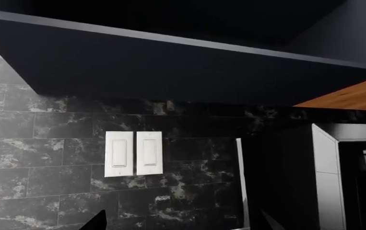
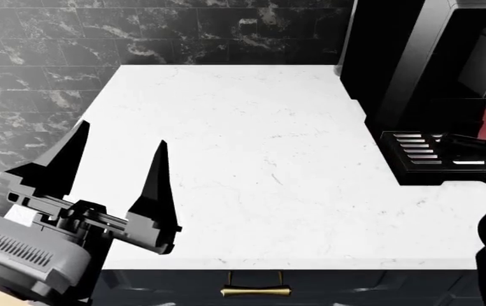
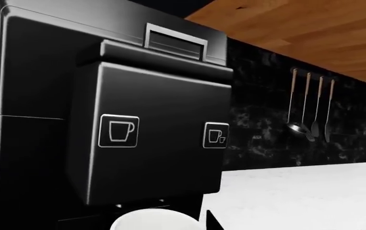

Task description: Pick the mug from the cabinet, place it under the coffee machine dispenser, and press the start button.

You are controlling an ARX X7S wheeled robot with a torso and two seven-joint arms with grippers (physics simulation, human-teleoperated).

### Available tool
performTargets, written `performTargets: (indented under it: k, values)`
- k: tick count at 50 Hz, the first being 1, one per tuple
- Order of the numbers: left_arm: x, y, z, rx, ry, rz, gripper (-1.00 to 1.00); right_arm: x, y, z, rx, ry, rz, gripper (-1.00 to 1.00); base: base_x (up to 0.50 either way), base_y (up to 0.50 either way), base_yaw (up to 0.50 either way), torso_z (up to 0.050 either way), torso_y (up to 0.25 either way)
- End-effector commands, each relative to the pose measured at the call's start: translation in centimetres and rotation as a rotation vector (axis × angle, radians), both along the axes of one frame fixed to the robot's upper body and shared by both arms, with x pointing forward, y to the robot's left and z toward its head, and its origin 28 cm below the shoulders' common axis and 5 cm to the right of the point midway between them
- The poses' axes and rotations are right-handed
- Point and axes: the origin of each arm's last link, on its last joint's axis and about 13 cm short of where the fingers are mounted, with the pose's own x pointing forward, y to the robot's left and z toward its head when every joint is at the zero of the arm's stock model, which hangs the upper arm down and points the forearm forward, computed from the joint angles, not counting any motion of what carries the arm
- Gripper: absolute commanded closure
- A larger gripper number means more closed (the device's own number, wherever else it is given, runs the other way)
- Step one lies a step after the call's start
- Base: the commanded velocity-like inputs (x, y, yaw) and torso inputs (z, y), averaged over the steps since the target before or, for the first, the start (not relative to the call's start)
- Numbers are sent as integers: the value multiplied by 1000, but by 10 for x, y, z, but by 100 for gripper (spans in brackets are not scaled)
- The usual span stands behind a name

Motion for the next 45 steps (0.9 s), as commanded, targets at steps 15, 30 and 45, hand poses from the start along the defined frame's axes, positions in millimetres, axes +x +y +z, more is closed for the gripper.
performTargets:
  k: [15,30,45]
  values:
    - [-1,0,-1,1,2,1,-100,12,3,-2,-40,0,4,100,0,0,0,0,0]
    - [-2,0,-1,2,1,2,-100,13,3,-5,-32,8,11,100,4,-1,2,0,0]
    - [-3,0,0,5,-4,2,-100,7,5,-10,6,40,32,-100,1,0,1,0,0]
